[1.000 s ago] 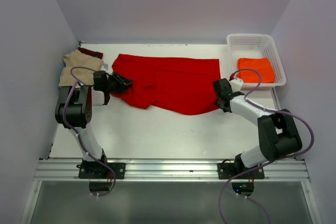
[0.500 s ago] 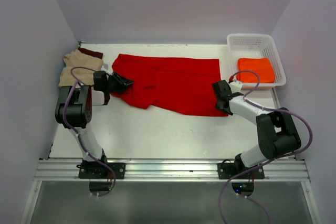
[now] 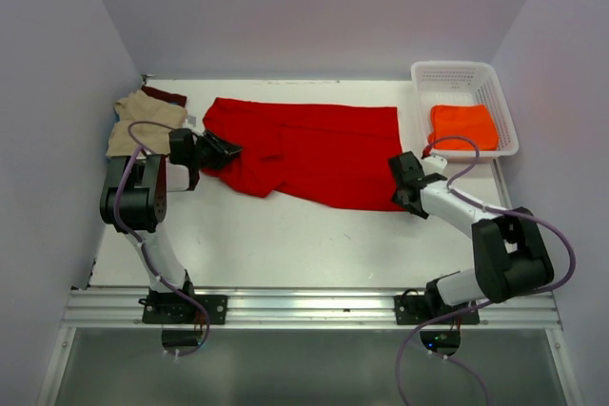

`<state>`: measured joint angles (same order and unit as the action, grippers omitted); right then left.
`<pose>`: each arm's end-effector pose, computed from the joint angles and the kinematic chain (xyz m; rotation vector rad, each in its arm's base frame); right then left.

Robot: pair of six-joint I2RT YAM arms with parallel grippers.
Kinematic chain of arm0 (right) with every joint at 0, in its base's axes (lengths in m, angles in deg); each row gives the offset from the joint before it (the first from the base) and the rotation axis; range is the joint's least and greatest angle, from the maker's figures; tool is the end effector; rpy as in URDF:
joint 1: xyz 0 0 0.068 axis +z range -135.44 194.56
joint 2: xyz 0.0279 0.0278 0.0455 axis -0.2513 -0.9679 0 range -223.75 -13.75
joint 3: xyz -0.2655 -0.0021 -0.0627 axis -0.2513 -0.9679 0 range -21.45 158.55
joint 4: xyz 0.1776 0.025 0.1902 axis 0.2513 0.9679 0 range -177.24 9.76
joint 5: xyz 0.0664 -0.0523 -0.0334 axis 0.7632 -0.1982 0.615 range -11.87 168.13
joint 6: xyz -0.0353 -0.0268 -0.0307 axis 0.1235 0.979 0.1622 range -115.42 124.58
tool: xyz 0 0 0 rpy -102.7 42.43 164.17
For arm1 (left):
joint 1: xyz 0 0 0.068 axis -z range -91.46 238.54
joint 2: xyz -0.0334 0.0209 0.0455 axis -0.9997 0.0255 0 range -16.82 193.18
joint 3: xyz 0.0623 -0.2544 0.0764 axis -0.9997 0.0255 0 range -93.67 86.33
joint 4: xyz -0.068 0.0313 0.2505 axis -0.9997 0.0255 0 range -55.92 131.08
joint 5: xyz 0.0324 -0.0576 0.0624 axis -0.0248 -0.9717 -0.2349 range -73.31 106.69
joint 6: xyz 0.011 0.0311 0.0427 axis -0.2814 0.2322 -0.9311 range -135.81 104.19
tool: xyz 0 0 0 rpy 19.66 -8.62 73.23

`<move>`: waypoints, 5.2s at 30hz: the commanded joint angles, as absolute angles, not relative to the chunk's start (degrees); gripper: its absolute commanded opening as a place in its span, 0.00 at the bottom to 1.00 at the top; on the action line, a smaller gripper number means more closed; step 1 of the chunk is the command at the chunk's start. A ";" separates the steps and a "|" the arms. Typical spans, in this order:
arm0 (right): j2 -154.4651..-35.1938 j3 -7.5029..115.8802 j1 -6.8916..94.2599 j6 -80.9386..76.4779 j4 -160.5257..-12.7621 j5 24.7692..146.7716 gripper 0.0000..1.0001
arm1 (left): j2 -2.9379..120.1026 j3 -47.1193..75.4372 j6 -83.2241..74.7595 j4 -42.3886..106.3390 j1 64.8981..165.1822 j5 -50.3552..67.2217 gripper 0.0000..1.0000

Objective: Fold and stack the t-shirts
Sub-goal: Grap the side of the flattened tshirt closest away from the robot with both arms

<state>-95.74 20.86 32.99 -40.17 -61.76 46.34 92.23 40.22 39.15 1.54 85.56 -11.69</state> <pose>0.2467 0.0626 0.1701 0.7140 2.3730 -0.3145 0.3623 0.0020 0.1189 -0.7834 2.0695 -1.0474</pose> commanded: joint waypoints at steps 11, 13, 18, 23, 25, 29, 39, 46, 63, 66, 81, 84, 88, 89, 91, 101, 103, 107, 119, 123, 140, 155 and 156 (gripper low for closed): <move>-98.03 18.02 32.84 -46.66 -62.01 46.75 0.57 | 92.78 40.89 39.47 -1.52 84.94 -12.92 0.33; -99.52 18.54 32.84 -46.31 -63.33 46.40 0.55 | 92.60 40.89 39.38 -1.52 85.03 -12.92 0.33; -104.45 21.96 32.66 -44.55 -63.51 45.52 0.54 | 92.07 41.15 39.21 -1.17 84.76 -12.92 0.33; -105.06 22.67 32.49 -43.94 -63.60 44.99 0.48 | 91.90 41.24 39.12 -1.08 84.50 -13.01 0.33; -105.07 22.94 32.49 -43.84 -63.42 44.99 0.47 | 91.90 41.24 39.21 -1.08 84.50 -13.10 0.33; -100.42 20.57 32.49 -43.05 -65.18 44.91 0.46 | 91.72 41.24 39.03 -1.08 84.41 -12.93 0.33; -95.93 19.78 32.49 -42.79 -64.39 43.68 0.49 | 92.34 41.33 39.38 -1.52 84.41 -13.19 0.33; -99.18 20.74 32.49 -45.07 -61.93 43.15 0.50 | 92.42 41.24 39.38 -1.52 84.41 -13.28 0.33; -99.44 17.14 32.49 -47.19 -63.51 47.54 0.00 | 92.78 41.42 39.65 -1.87 84.41 -13.45 0.33; -98.65 17.14 32.49 -46.31 -63.77 47.81 0.00 | 92.60 40.98 39.39 -1.69 84.32 -13.45 0.32; -96.98 17.05 32.49 -43.14 -65.44 48.86 0.00 | 78.39 44.15 38.71 4.04 83.00 -14.10 0.38; -96.45 17.49 32.49 -42.70 -65.44 48.34 0.00 | 70.21 42.37 28.68 28.11 83.62 -0.83 0.39; -96.72 18.45 32.49 -42.17 -66.23 49.30 0.00 | 57.82 50.36 27.16 33.81 83.53 8.15 0.45; -97.33 18.98 32.49 -41.91 -66.23 49.39 0.00 | 53.62 51.86 27.43 33.90 83.62 8.69 0.47; -97.68 19.33 32.49 -41.73 -66.23 49.65 0.00 | 50.51 55.47 28.30 35.58 83.62 10.88 0.56; -97.60 18.37 32.49 -41.56 -67.11 50.09 0.00 | 56.82 65.76 32.61 13.63 83.27 1.84 0.61; -96.98 17.76 32.49 -41.56 -67.20 49.92 0.00 | 58.66 66.29 33.23 10.80 83.27 0.96 0.61; -96.54 17.58 32.40 -41.56 -67.03 49.57 0.00 | 60.52 66.90 34.55 3.51 83.18 0.17 0.61; -97.51 17.84 32.49 -41.12 -67.38 49.74 0.00 | 72.37 66.38 39.12 -10.64 82.30 -3.25 0.56; -97.16 17.14 32.49 -41.03 -67.64 49.30 0.00 | 77.74 65.85 41.13 -15.83 82.30 -6.32 0.42; -97.68 16.61 32.40 -41.03 -67.99 48.95 0.00 | 67.83 68.40 40.00 -10.06 82.30 -8.26 0.18; -92.77 16.17 32.49 -40.07 -66.94 49.74 0.00 | 42.43 64.01 34.55 16.31 82.30 -7.56 0.00; -91.98 16.17 32.40 -39.89 -66.59 49.74 0.00 | 38.85 63.57 33.94 18.24 82.30 -7.39 0.00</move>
<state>-95.22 16.68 32.56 -40.71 -67.40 49.64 45.17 67.02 37.27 10.86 82.61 -7.84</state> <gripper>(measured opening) 0.018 0.015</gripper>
